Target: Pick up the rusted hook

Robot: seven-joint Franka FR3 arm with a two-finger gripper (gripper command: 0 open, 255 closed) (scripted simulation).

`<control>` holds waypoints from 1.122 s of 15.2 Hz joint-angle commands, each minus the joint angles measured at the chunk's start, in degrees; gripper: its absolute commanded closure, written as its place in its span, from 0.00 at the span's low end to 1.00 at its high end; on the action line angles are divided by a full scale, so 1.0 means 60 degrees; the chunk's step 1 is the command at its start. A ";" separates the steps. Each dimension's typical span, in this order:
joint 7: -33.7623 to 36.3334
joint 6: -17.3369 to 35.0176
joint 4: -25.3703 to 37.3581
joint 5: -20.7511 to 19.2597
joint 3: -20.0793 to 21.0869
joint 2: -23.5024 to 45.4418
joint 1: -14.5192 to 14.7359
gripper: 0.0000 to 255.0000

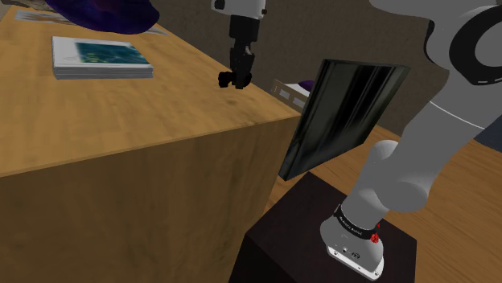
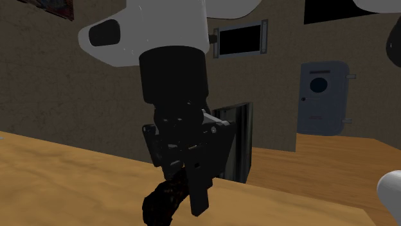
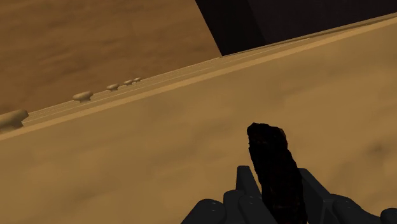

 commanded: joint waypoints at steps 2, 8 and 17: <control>-0.0001 0.0008 -0.0011 0.0000 0.0000 0.0000 0.0000 1.00; 0.0016 -0.0119 0.0154 0.0001 0.0003 0.0038 0.0003 1.00; 0.0115 -0.1333 0.1677 0.0008 -0.0011 0.0343 -0.0002 1.00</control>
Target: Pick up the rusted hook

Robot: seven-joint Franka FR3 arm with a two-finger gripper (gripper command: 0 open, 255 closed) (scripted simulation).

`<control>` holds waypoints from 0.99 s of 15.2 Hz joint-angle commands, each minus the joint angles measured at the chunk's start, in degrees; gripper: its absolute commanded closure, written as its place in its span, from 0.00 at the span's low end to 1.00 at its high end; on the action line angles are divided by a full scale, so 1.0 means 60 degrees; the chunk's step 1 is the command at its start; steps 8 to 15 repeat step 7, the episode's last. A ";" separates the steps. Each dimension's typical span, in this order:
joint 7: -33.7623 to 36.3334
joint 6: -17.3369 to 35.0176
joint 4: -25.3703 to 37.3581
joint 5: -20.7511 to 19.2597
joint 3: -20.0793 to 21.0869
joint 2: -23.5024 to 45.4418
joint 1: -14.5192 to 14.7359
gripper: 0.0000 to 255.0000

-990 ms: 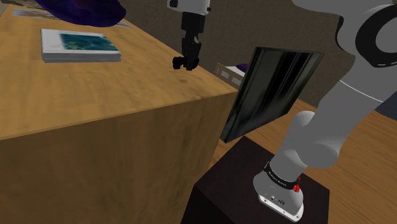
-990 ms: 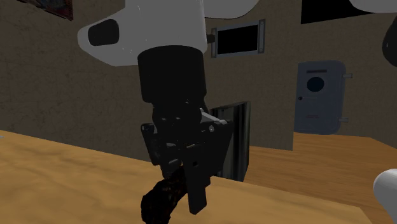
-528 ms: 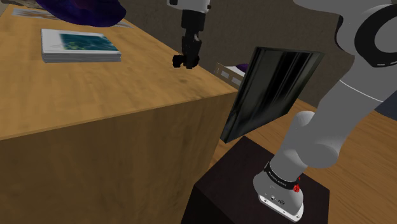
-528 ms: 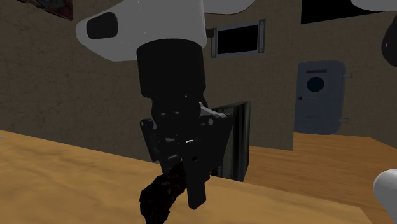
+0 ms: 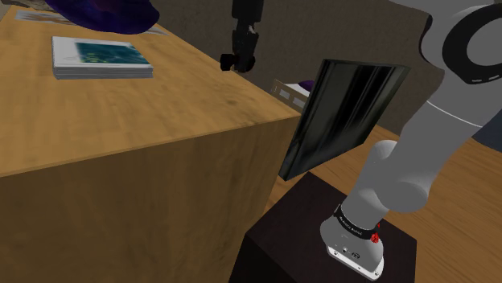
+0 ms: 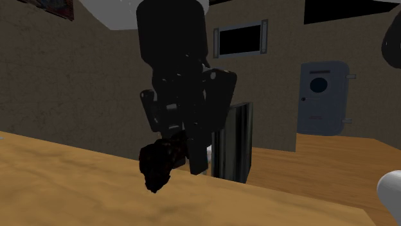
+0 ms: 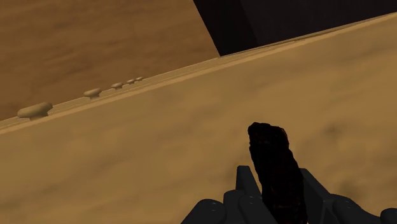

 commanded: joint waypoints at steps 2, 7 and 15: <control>0.0040 -0.0426 0.0562 0.0006 -0.0001 0.0136 0.0001 1.00; 0.0078 -0.0879 0.1193 0.0014 -0.0006 0.0313 -0.0001 1.00; 0.0078 -0.0879 0.1193 0.0014 -0.0006 0.0313 -0.0001 1.00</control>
